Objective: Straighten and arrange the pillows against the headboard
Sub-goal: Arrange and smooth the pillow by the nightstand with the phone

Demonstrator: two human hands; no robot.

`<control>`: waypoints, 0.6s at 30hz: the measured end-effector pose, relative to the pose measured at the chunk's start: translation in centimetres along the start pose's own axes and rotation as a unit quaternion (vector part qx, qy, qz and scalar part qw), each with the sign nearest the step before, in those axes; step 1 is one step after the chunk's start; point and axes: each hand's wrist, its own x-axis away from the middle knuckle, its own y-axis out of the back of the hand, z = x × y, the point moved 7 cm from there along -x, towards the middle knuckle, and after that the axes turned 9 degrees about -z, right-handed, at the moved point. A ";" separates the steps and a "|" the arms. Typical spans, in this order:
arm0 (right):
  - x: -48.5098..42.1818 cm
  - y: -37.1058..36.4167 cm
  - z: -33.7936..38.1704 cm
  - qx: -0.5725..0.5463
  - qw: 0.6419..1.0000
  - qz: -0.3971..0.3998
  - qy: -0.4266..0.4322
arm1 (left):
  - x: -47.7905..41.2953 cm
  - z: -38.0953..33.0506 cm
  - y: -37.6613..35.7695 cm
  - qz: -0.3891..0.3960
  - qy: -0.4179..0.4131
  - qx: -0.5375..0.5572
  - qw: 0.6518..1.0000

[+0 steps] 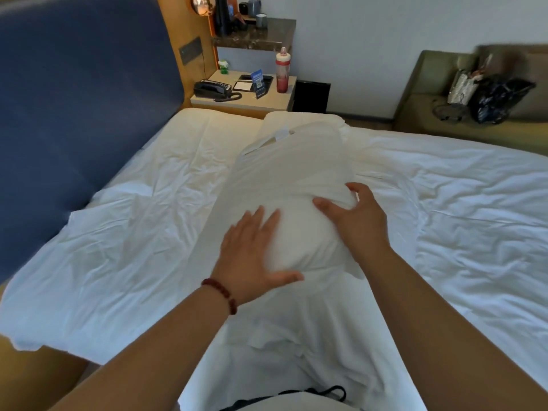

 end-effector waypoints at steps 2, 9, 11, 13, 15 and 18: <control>0.9 -0.9 1.0 0.010 1.000 0.003 0.008 | -1.1 -0.8 -0.2 0.001 -0.021 0.011 1.000; 2.1 -2.5 3.7 -0.095 0.995 0.035 -0.025 | -2.9 0.2 1.6 -0.070 -0.050 0.061 0.994; 2.5 -3.3 4.2 -0.144 0.983 0.088 -0.070 | -2.7 0.3 2.4 -0.095 -0.053 0.090 0.990; 3.2 -4.9 4.6 -0.211 0.958 0.162 -0.109 | -2.3 0.0 3.3 -0.122 -0.076 0.114 0.983; 4.2 -6.7 5.1 -0.281 0.924 0.227 -0.125 | -1.4 -0.2 3.4 -0.124 -0.091 0.120 0.981; 4.9 -8.6 5.4 -0.353 0.883 0.276 -0.142 | 0.2 1.0 3.3 -0.136 -0.060 0.107 0.983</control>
